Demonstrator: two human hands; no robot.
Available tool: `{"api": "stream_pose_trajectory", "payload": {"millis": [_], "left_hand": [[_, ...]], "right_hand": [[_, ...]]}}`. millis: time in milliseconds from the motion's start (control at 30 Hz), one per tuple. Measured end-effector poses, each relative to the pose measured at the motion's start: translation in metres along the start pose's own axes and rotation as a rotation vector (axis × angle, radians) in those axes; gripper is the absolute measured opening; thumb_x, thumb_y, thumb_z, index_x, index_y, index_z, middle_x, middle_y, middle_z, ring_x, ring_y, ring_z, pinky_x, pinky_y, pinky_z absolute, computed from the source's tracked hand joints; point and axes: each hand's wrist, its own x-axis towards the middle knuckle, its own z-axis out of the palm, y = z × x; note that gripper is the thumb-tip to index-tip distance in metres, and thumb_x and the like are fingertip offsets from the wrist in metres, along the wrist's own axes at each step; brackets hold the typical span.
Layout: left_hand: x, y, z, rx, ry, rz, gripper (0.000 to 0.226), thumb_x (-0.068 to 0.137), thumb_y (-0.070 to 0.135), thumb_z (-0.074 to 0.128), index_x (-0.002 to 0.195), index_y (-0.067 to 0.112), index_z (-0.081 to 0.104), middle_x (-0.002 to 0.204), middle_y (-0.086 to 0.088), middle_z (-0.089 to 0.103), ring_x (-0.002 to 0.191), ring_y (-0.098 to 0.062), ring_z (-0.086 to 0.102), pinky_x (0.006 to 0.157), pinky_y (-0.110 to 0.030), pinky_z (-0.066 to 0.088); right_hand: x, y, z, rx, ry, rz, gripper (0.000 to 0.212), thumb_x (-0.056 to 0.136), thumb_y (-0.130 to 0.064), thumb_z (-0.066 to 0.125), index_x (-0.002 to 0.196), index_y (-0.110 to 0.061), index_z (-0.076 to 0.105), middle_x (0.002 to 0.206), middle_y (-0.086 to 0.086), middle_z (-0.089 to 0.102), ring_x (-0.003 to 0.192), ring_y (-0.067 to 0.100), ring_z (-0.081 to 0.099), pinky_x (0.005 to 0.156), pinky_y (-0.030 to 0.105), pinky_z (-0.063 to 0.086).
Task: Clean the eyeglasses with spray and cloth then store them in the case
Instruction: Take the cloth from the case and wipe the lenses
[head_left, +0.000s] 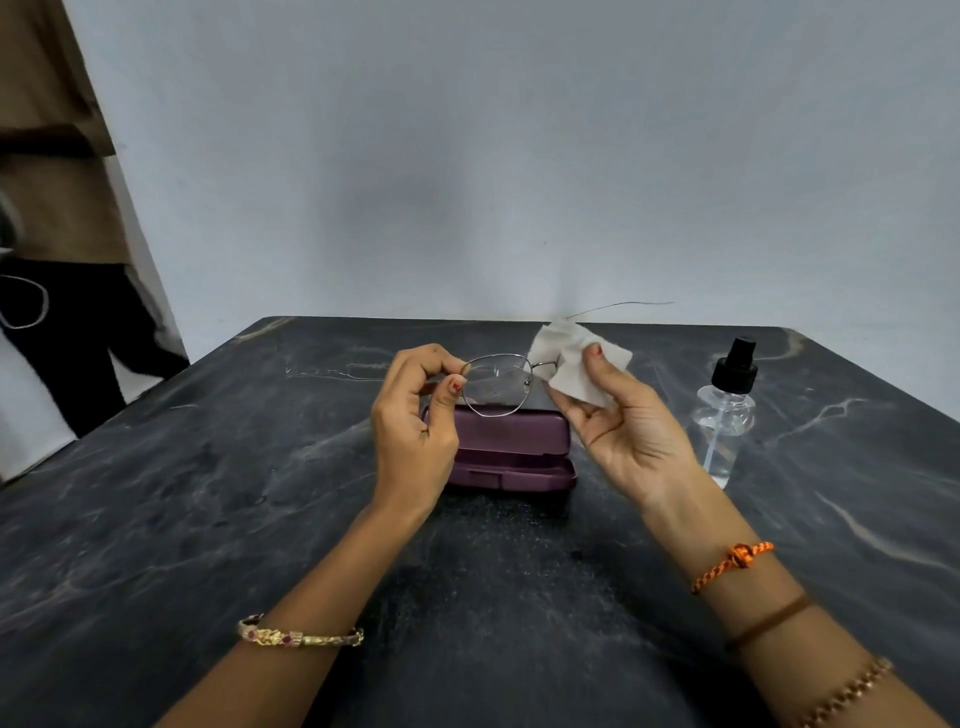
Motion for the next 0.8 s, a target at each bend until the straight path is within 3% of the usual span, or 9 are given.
{"api": "stream_pose_trajectory", "payload": {"millis": [100, 233, 367, 533, 800], "left_hand": [[0.0015, -0.0003, -0.0022, -0.001, 0.011, 0.004, 0.012, 0.083, 0.006, 0.049, 0.087, 0.013, 0.057, 0.088, 0.006, 0.053, 0.084, -0.008, 0.054, 0.076, -0.012, 0.046], [0.0022, 0.0008, -0.0024, -0.001, 0.017, 0.003, 0.013, 0.083, 0.005, 0.049, 0.085, 0.015, 0.057, 0.087, 0.007, 0.053, 0.083, -0.002, 0.054, 0.075, -0.011, 0.045], [0.0037, 0.0015, -0.0021, 0.001, 0.011, 0.017, 0.012, 0.082, 0.005, 0.049, 0.084, 0.014, 0.057, 0.086, 0.007, 0.052, 0.081, 0.003, 0.053, 0.074, -0.009, 0.044], [0.0028, 0.002, -0.0018, 0.012, 0.001, 0.027, 0.013, 0.082, 0.006, 0.049, 0.084, 0.016, 0.057, 0.085, 0.009, 0.052, 0.081, 0.003, 0.052, 0.074, -0.01, 0.044], [0.0, 0.0055, 0.0002, 0.027, -0.045, 0.061, 0.013, 0.081, 0.005, 0.051, 0.083, 0.015, 0.058, 0.085, 0.008, 0.053, 0.079, 0.002, 0.052, 0.069, -0.015, 0.045]], "right_hand": [[0.0012, 0.0018, -0.0015, -0.124, -0.033, 0.017, 0.023, 0.071, -0.009, 0.06, 0.094, -0.005, 0.06, 0.074, 0.006, 0.074, 0.069, 0.018, 0.072, 0.074, 0.033, 0.056], [0.0023, -0.0001, -0.0032, -0.191, -0.024, 0.002, 0.015, 0.078, -0.004, 0.057, 0.091, -0.005, 0.061, 0.08, 0.009, 0.072, 0.073, 0.019, 0.071, 0.071, 0.029, 0.057], [0.0016, -0.004, -0.0013, -0.174, -0.044, -0.012, 0.017, 0.079, 0.001, 0.052, 0.094, 0.001, 0.059, 0.095, 0.015, 0.066, 0.094, 0.025, 0.064, 0.079, 0.028, 0.053], [-0.0008, -0.0029, 0.0016, -0.108, -0.021, -0.07, 0.018, 0.083, 0.008, 0.046, 0.085, -0.003, 0.06, 0.064, 0.001, 0.073, 0.063, 0.009, 0.07, 0.065, 0.021, 0.057], [-0.0008, -0.0052, 0.0, -0.225, 0.053, -0.168, 0.008, 0.086, -0.01, 0.054, 0.082, -0.009, 0.061, 0.061, -0.004, 0.073, 0.061, 0.007, 0.069, 0.057, 0.019, 0.057]]}}
